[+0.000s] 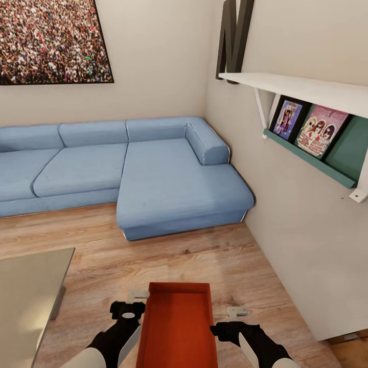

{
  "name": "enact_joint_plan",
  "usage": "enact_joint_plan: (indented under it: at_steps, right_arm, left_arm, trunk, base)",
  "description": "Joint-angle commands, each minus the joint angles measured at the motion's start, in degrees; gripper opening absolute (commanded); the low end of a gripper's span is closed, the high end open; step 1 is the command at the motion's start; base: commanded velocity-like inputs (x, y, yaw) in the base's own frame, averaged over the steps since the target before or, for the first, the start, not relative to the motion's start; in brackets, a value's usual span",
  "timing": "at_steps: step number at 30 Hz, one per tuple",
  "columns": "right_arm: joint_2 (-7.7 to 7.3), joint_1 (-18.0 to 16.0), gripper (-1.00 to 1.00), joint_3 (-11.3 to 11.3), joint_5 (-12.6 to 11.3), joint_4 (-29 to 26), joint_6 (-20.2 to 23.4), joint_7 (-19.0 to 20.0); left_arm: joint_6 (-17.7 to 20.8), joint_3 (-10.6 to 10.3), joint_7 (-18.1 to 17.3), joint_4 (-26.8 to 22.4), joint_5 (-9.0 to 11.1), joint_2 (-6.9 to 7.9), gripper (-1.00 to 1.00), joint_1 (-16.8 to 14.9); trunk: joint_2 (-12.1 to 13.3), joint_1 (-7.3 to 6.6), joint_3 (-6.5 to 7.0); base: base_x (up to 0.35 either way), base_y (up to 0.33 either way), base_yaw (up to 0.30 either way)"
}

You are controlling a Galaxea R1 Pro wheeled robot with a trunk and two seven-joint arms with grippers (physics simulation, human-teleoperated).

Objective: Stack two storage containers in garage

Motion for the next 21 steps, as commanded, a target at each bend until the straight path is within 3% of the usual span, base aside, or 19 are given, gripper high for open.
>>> enact_joint_plan:
  at_steps: [1, 9, 21]
  right_arm:
    - [0.01, 0.0, 1.0, -0.1, 0.1, -0.1, 0.3, 0.1]
    - [-0.06, 0.0, 1.0, 0.0, 0.0, -0.1, 0.3, 0.0]
    - [-0.07, 0.0, 1.0, 0.0, 0.0, -0.1, 0.3, 0.1]
  left_arm:
    - [0.1, -0.5, 0.4, 0.1, 0.5, 0.03, 1.0, 0.0]
    - [-0.8, -0.4, -4.3, 1.2, 0.5, -0.02, 1.0, 0.0]
    - [-0.8, -0.4, -4.9, 1.3, 0.6, -0.01, 1.0, 0.0]
  trunk:
    - [-0.4, 0.23, -0.23]
    - [-3.7, 1.98, -1.67]
    - [-8.5, 4.62, -3.82]
  base:
    - [0.0, 0.0, 0.0]
    - [0.0, 0.0, 0.0]
    - [0.0, 0.0, 0.0]
